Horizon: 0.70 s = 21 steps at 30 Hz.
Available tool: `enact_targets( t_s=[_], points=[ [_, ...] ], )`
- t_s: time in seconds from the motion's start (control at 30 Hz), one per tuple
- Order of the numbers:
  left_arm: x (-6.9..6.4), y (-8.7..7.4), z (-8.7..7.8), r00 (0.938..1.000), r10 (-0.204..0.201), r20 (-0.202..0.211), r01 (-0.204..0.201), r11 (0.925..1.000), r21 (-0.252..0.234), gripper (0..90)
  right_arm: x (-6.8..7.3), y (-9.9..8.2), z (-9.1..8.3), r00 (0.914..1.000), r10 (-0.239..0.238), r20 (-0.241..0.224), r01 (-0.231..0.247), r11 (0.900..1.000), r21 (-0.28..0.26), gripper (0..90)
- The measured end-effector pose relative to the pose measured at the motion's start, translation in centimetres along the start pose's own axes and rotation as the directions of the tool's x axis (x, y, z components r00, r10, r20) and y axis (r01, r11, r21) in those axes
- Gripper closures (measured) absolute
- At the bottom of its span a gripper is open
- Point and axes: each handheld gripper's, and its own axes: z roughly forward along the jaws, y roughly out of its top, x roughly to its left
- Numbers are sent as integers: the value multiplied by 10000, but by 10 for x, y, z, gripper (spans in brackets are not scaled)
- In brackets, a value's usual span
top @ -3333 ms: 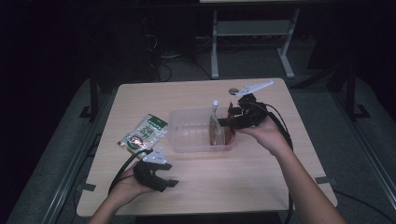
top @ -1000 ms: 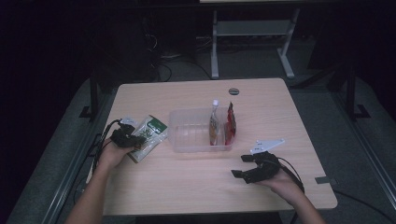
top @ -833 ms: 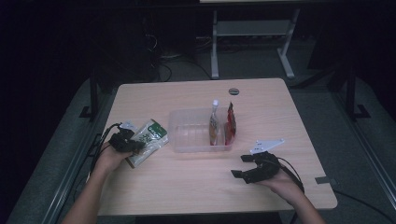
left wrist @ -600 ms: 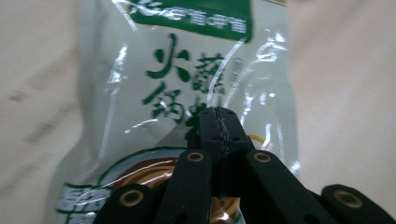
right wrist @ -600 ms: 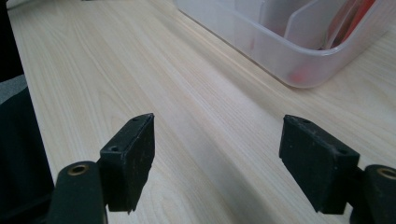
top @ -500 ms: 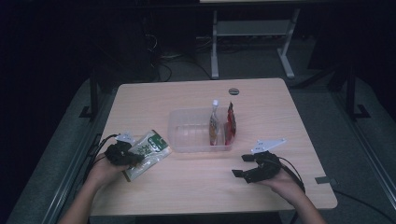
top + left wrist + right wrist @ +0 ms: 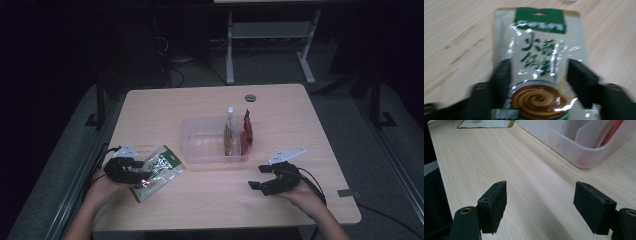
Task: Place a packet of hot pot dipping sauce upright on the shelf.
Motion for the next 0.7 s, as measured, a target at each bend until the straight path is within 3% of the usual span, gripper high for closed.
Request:
enact_targets(
  t_s=[0.07,0.13,0.3,0.33,0.4,0.6,0.7],
  points=[
    [6,-3,6,9997,-128,-197,135,9993,362,179,0,0,0,10000,-17,0,17,10000,4,262],
    [9,-7,13,9996,-47,-286,67,9976,690,128,0,0,0,10000,-11,-13,11,10000,8,262],
    [13,-9,17,9997,-202,-126,210,9973,705,131,1,0,0,10000,-7,21,7,10000,8,262],
    [15,-9,19,9994,-342,108,332,9961,817,144,1,0,0,10000,4,19,-4,10000,24,262],
    [13,-9,19,9997,-227,27,224,9966,798,157,0,0,0,10000,-16,29,16,10000,25,262],
    [5,-7,15,9997,257,-26,-253,9951,959,374,1,-1,1,10000,-43,60,43,10000,70,262],
    [8,-7,12,9994,359,24,-360,9953,902,578,2,-1,1,10000,-56,47,55,10000,73,262]
  ],
)
